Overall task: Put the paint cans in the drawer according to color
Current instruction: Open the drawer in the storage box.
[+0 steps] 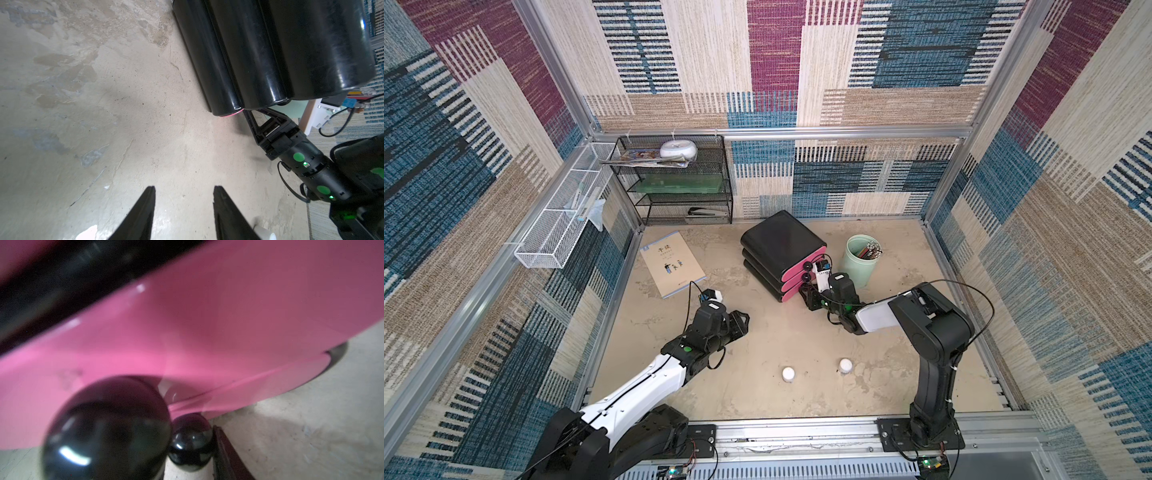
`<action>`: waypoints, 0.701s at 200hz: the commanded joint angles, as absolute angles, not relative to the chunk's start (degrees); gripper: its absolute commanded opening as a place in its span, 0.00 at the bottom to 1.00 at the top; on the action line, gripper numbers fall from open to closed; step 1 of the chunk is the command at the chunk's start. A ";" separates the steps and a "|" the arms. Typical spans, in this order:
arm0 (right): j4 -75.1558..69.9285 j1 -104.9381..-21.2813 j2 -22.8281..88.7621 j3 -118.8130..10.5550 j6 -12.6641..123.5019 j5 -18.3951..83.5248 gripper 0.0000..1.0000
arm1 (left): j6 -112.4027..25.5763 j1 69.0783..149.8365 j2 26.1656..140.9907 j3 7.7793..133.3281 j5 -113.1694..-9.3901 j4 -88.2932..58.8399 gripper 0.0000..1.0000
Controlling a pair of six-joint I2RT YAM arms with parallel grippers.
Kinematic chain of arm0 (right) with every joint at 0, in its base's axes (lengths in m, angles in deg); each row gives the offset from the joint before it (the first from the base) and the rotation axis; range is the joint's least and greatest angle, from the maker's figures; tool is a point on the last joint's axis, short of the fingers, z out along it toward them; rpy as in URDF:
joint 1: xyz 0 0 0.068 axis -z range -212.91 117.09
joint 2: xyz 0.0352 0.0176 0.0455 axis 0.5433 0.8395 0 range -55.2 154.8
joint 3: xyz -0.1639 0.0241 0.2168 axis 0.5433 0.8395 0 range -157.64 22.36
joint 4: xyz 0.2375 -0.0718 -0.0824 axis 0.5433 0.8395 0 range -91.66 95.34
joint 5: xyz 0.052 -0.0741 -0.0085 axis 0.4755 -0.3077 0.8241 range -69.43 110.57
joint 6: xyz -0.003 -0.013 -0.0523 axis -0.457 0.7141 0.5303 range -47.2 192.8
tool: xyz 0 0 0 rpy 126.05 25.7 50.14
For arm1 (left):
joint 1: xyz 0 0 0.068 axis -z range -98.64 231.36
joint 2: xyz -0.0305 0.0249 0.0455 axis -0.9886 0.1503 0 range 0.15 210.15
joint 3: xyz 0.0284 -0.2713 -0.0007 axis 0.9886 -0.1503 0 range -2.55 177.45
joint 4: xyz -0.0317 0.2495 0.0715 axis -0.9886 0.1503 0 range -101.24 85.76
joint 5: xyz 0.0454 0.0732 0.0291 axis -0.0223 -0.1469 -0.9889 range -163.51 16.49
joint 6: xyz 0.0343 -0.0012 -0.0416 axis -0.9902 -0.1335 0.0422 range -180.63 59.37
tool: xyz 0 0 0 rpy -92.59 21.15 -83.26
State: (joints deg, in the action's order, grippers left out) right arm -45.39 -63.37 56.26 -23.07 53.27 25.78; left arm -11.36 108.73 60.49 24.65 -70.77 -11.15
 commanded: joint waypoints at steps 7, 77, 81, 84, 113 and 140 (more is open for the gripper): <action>-48.77 -63.36 56.77 -23.47 52.69 26.00 0.36 | -11.96 108.69 60.23 24.96 -71.38 -11.24 0.50; -49.83 -63.39 55.10 -20.53 52.84 26.72 0.21 | -11.77 108.65 60.05 24.61 -71.22 -11.25 0.50; -49.83 -63.40 54.84 -20.08 52.94 26.72 0.21 | -11.81 108.69 60.01 24.61 -71.21 -11.25 0.49; -49.75 -63.36 54.64 -19.80 53.08 26.65 0.21 | -11.85 108.69 59.93 24.57 -71.18 -11.24 0.50; -48.80 -63.40 51.65 -16.14 53.90 26.02 0.20 | -12.11 108.67 59.65 24.53 -71.31 -11.07 0.50; -47.69 -63.39 48.18 -12.61 54.48 25.16 0.19 | -12.23 108.68 59.56 24.39 -71.14 -10.94 0.49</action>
